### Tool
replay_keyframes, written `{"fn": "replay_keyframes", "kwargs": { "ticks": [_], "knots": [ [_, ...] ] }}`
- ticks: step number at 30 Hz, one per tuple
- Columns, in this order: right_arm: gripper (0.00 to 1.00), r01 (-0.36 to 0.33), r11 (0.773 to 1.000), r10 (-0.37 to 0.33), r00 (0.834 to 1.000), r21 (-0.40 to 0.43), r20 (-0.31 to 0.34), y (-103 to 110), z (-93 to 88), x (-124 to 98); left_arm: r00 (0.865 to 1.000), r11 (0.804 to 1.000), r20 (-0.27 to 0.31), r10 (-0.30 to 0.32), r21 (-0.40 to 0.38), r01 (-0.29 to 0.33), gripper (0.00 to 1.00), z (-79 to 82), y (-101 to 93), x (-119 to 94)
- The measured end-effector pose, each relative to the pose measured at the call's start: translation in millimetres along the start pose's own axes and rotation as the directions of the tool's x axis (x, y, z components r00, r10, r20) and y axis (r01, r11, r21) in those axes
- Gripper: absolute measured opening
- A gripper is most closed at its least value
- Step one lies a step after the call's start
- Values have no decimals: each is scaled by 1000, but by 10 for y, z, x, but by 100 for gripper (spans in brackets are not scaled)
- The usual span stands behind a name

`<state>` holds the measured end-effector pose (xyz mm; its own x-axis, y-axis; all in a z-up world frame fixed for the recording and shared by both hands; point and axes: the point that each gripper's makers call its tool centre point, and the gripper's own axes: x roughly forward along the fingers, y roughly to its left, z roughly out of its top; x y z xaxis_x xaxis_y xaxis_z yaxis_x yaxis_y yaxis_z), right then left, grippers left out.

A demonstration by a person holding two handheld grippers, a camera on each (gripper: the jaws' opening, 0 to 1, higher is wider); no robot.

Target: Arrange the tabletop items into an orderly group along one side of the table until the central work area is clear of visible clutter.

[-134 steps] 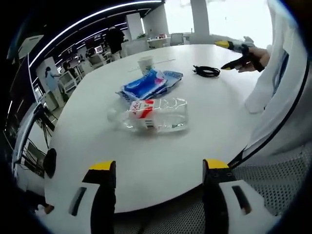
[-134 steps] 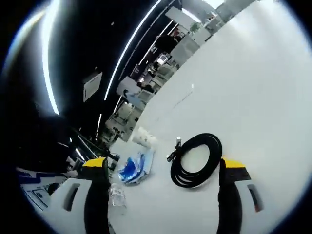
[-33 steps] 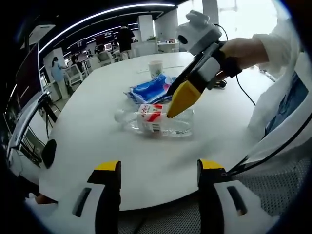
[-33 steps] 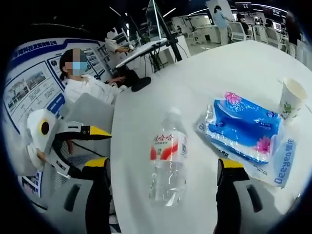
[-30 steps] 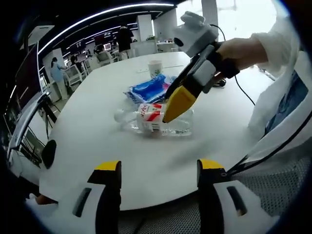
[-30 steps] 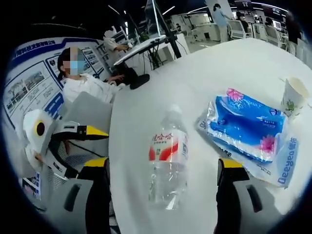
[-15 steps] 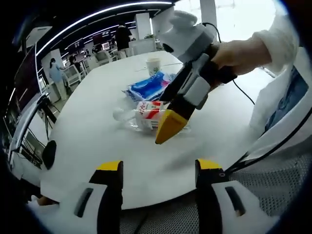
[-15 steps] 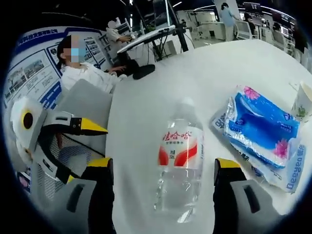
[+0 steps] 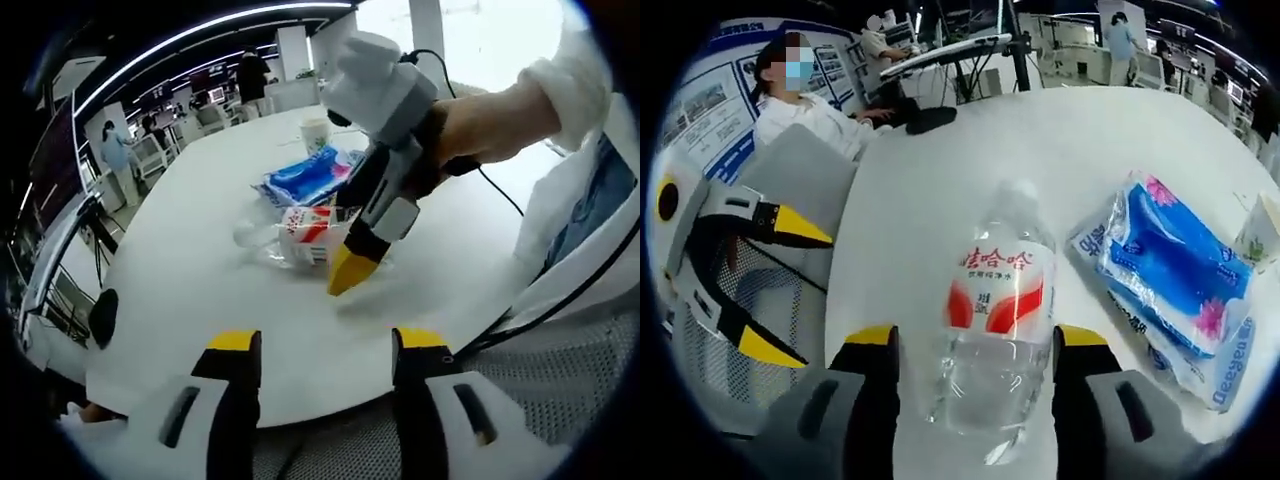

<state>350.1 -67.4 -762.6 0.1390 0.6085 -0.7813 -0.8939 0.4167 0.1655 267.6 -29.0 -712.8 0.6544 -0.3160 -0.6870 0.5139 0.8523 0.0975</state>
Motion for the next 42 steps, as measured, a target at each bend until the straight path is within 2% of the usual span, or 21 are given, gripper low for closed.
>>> {"fn": "replay_keyframes", "kwargs": {
  "ticks": [2,4,9,13,18,23,26,27,29,31,32,33,35,36,37,38,39,40,42],
  "knots": [
    [51,18,1000,-18,1000,-18,-4,-35,-9,3,1000,1000,-2,-2,1,2,51,-3,-9,3],
    [46,28,1000,-28,1000,-2,-2,-53,-2,0,1000,1000,-5,-3,1,3,51,-8,-7,2],
    [43,33,999,-34,999,-20,-29,-62,-15,-6,1000,1000,-12,-3,-2,3,50,-19,-7,3],
    [40,11,999,-12,1000,53,13,-84,9,-45,1000,1000,-3,5,-24,-5,49,-7,29,-7],
    [38,-43,982,31,997,183,68,-74,-17,-130,1000,999,13,15,-48,-14,48,15,65,-22],
    [34,-61,981,38,992,186,122,-84,-6,-277,998,990,54,34,-138,-26,50,92,145,-50],
    [33,-66,981,42,990,183,133,-88,0,-326,997,984,60,38,-178,-26,52,110,183,-58],
    [32,-74,978,47,989,194,139,-90,-1,-337,998,983,59,36,-181,-25,53,111,175,-55],
    [32,-115,956,72,984,271,165,-70,10,-354,998,981,58,27,-196,-15,55,110,168,-43],
    [32,-113,954,66,983,278,171,-104,-7,-368,998,968,65,3,-252,14,57,128,158,-31],
    [32,-106,958,62,984,266,169,-101,-19,-370,997,953,78,-11,-301,34,59,156,150,-23],
    [32,-100,963,58,984,252,170,-102,-22,-380,996,925,91,-19,-376,52,62,195,154,-13],
    [32,-95,969,56,984,230,170,-90,-37,-392,989,843,145,-19,-530,94,63,303,265,31],
    [33,-94,969,55,984,227,171,-88,-48,-397,984,777,176,2,-620,109,65,365,337,58],
    [33,-91,969,52,984,228,173,-97,-63,-408,970,656,237,49,-740,148,68,492,429,85],
    [33,-92,968,51,983,234,175,-105,-73,-415,956,584,280,85,-792,179,71,570,507,102],
    [33,-91,968,49,983,234,176,-103,-76,-419,952,495,279,129,-850,181,71,593,602,140],
    [33,-86,971,47,984,225,174,-100,-80,-419,952,461,266,151,-871,171,69,600,642,174],
    [33,-80,975,45,984,206,170,-100,-82,-414,950,412,260,175,-895,170,60,642,689,227]
  ]
}}
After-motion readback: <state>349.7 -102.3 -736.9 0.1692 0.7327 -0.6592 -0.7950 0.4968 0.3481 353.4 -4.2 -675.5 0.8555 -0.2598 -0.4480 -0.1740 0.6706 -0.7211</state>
